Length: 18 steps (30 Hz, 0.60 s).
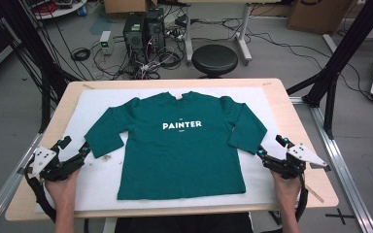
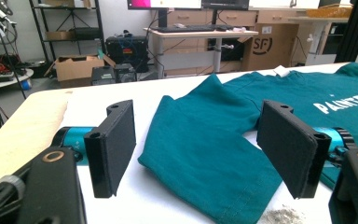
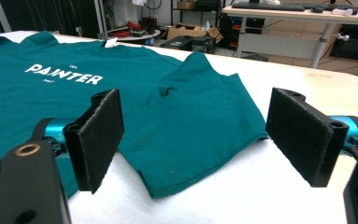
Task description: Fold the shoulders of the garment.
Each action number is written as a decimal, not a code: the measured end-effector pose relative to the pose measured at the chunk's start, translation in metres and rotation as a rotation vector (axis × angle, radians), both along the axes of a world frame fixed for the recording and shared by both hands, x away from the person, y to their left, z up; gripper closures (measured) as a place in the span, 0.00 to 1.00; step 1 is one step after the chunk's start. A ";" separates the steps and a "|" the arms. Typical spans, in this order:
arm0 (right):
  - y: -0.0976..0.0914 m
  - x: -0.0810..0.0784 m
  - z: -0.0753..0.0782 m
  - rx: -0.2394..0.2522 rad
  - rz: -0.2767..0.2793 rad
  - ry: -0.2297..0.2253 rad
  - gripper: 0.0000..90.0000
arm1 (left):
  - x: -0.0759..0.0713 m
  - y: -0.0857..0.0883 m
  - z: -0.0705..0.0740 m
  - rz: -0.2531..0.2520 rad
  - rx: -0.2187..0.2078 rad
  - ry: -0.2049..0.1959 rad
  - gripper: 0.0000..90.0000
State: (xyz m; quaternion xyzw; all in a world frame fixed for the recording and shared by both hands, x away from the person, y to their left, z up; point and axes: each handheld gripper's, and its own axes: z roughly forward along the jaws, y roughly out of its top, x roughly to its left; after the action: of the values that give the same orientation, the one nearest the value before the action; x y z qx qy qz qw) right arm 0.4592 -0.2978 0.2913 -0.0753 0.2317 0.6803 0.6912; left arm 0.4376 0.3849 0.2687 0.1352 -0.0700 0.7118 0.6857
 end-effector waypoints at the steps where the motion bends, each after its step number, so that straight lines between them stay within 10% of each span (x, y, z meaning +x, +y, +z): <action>1: 0.000 0.000 0.000 0.001 0.002 -0.001 0.22 | 0.000 0.000 0.000 0.000 -0.001 0.000 0.31; 18: 0.000 0.000 0.000 0.005 0.011 0.005 0.22 | 0.000 0.000 0.001 -0.009 -0.011 0.014 0.31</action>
State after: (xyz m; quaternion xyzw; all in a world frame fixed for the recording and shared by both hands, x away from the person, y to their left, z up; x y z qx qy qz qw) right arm 0.4593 -0.2982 0.2912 -0.0731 0.2313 0.6848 0.6872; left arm 0.4373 0.3850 0.2702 0.1363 -0.0619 0.7082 0.6899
